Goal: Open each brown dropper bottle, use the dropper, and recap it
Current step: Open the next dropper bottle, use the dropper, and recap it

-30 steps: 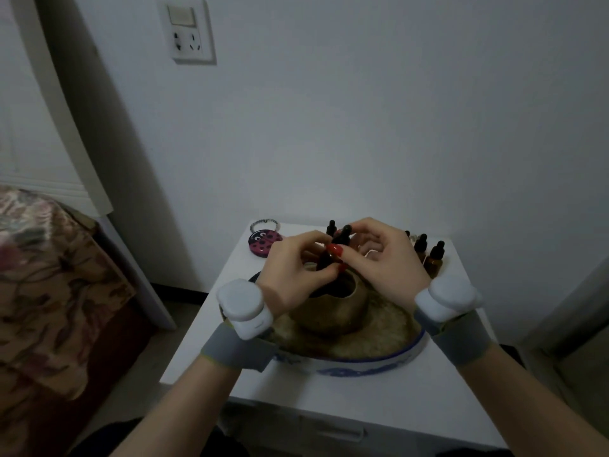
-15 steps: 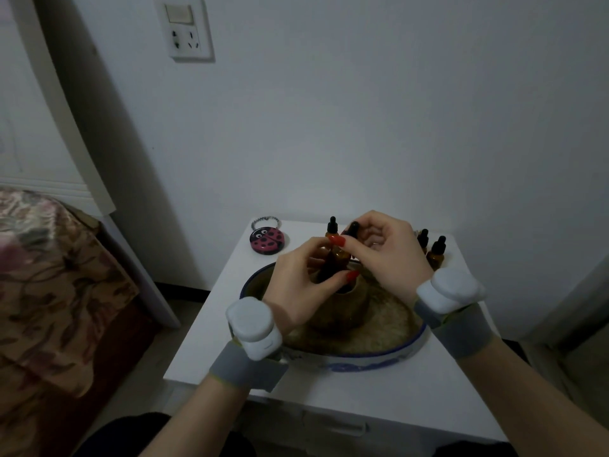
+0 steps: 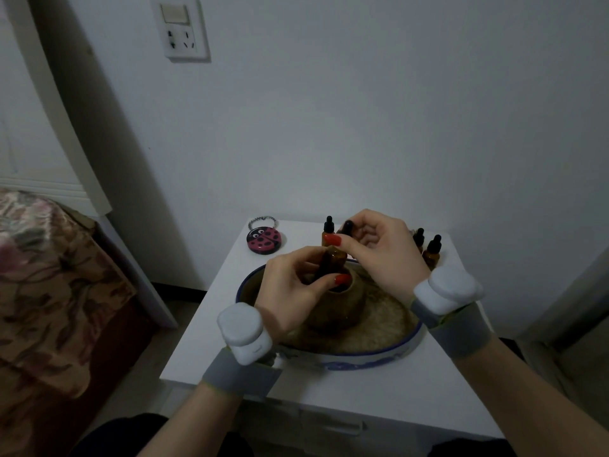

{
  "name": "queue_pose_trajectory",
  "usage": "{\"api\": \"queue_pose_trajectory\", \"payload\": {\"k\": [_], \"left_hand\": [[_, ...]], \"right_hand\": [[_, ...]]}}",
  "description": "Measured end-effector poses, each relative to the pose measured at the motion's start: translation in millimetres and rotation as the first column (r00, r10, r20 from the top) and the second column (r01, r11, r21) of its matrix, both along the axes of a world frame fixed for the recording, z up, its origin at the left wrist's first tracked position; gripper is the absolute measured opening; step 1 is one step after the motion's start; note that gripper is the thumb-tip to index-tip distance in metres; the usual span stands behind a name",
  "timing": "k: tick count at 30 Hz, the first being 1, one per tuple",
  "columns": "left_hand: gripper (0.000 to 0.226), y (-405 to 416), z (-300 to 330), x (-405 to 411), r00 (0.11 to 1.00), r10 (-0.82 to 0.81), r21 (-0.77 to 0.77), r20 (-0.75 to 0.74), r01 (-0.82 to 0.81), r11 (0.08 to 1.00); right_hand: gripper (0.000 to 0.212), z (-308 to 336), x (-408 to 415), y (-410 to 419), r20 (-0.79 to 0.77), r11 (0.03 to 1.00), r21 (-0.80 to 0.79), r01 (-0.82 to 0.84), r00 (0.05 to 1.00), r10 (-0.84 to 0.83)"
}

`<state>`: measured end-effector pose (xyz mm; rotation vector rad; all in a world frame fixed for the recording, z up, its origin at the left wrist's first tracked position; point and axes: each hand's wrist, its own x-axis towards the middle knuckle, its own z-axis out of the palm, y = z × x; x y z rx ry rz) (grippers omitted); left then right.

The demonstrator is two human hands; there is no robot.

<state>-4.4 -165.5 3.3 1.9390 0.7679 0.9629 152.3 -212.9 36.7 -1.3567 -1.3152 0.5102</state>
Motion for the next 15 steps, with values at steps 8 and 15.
{"api": "queue_pose_trajectory", "payload": {"k": [8,15], "left_hand": [[0.032,1.7,6.0,-2.4,0.995,-0.097,-0.061,0.024,0.098,0.993],[0.03,6.6,9.0,-5.9,0.979,-0.205,-0.133,0.012,0.204,0.97]], "right_hand": [[0.022,-0.3,0.6,-0.3,0.073,0.999,-0.032,-0.008,0.997,0.01],[0.023,3.1,0.4,-3.4,0.137,0.999,-0.034,-0.004,0.991,0.008]]}}
